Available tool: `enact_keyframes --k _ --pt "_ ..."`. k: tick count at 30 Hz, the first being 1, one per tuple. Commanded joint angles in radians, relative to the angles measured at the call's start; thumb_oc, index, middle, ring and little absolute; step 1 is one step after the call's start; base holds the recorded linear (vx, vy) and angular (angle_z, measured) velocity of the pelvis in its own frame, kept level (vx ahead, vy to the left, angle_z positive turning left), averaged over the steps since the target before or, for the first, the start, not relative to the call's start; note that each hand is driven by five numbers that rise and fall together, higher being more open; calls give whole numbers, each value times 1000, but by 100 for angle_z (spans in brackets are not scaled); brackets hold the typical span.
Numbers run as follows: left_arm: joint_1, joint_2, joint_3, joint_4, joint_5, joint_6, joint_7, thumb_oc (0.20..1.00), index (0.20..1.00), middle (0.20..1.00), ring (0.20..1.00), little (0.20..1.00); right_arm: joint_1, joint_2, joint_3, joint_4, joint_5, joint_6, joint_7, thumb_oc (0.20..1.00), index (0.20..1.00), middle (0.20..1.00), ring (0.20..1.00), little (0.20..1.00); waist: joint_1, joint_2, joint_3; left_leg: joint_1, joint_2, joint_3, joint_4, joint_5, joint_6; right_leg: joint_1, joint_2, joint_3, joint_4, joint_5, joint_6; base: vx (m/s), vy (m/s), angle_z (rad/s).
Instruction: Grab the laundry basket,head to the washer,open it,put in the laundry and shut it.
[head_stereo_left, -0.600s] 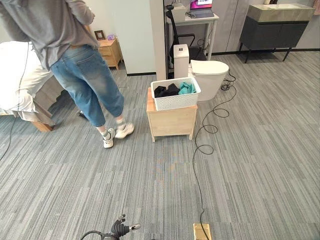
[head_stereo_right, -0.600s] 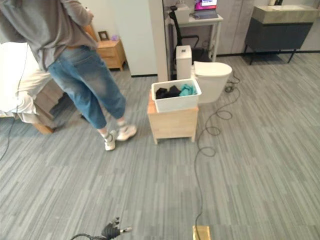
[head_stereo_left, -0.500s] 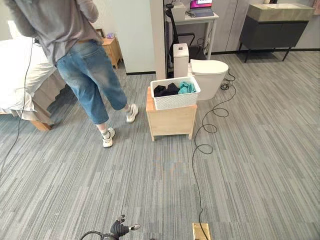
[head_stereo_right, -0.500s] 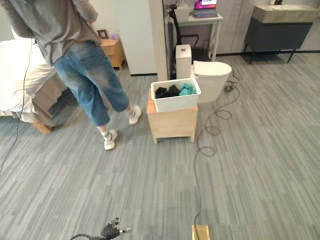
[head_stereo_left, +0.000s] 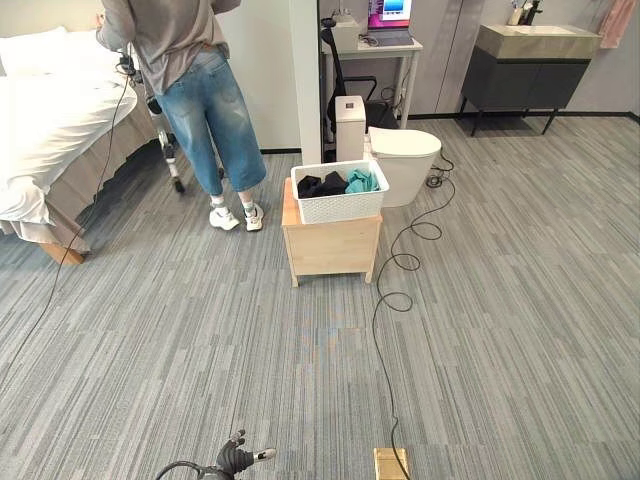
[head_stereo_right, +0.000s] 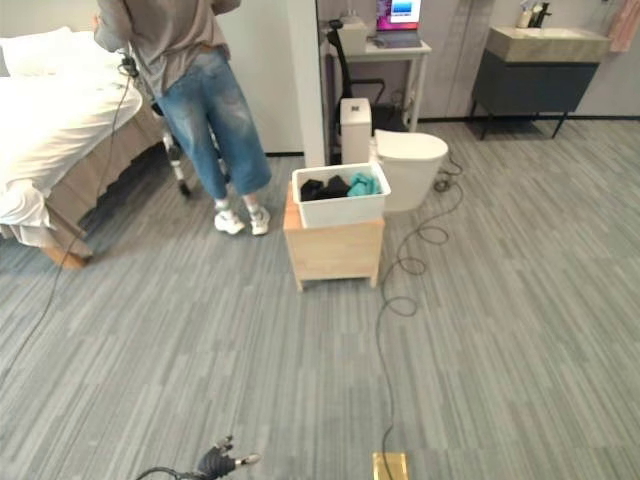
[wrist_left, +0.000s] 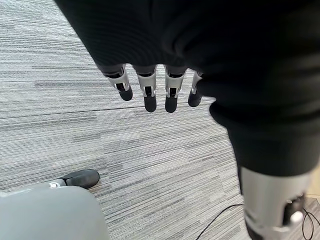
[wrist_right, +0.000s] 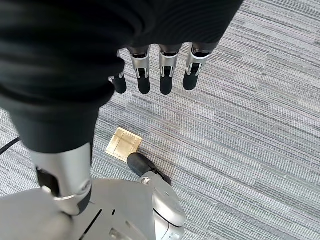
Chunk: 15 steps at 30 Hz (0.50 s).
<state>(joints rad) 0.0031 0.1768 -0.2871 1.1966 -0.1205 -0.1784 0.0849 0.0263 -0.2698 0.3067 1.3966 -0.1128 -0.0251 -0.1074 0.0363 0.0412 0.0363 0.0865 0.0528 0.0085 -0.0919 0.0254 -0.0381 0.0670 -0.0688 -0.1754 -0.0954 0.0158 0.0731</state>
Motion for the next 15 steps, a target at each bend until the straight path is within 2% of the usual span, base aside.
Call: enact_keyframes --k 1,15 --pt "-63 -8 15 48 -27 -34 4 1000 1000 1000 1000 1000 -42 20 40 37 -5 -10 4 1000 1000 1000 1000 1000 -7 -42 14 -15 11 -50 5 -73 -24 20 -79 13 8 -33 63 0 0 0" --pt "-64 -6 10 42 -27 -31 0 1000 1000 1000 1000 1000 -45 24 49 29 -6 -10 6 1000 1000 1000 1000 1000 -8 -44 16 -14 10 -44 5 -75 -23 21 -78 18 8 -33 64 0 0 0"
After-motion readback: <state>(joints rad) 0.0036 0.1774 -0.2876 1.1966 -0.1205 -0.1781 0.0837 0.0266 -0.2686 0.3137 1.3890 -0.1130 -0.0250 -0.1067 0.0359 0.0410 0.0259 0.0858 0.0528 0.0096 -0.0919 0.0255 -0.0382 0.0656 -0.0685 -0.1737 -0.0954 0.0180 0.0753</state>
